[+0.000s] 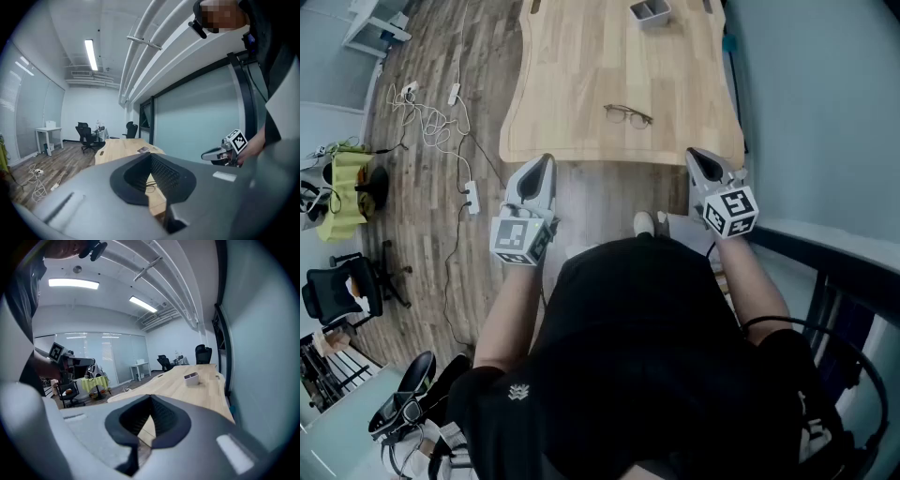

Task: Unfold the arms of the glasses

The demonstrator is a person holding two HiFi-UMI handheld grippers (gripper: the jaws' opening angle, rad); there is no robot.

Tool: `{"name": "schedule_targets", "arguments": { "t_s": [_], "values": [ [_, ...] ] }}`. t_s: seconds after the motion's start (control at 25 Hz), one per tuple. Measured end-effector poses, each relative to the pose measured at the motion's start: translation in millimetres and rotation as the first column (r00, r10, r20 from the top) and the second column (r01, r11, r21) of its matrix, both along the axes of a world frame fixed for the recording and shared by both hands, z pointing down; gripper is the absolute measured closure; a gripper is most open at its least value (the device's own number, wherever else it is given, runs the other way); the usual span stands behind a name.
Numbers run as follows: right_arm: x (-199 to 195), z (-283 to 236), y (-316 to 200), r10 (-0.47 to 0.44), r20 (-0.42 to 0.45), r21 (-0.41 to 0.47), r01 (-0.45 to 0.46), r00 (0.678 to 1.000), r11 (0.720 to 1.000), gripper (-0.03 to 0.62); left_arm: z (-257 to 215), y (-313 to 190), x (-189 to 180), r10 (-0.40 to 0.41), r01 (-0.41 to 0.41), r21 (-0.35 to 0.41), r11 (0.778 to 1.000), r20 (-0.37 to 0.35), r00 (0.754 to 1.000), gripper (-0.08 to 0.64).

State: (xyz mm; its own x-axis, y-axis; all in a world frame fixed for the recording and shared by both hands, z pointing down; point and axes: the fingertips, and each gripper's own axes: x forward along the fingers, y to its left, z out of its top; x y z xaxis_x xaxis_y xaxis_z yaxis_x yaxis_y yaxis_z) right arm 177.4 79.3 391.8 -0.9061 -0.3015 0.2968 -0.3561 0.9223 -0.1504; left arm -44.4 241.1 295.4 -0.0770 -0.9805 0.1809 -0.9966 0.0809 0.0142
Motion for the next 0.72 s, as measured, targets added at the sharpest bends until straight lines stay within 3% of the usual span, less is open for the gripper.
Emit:
{"name": "schedule_targets", "arguments": {
  "t_s": [0.44,0.72],
  "values": [
    [-32.7,29.0,-29.4,-0.086,-0.047,-0.021,0.085,0.995,0.996,0.592,25.2,-27.8,-17.0,-0.016,0.017,-0.056,0.998,0.02,1.0,0.555],
    [-95.4,28.9,-48.3,-0.166,-0.126,0.0,0.168,0.978,0.986,0.592,60.3,-80.9,-59.7,0.036,-0.04,-0.085,0.996,-0.049,0.998,0.555]
  ]
}}
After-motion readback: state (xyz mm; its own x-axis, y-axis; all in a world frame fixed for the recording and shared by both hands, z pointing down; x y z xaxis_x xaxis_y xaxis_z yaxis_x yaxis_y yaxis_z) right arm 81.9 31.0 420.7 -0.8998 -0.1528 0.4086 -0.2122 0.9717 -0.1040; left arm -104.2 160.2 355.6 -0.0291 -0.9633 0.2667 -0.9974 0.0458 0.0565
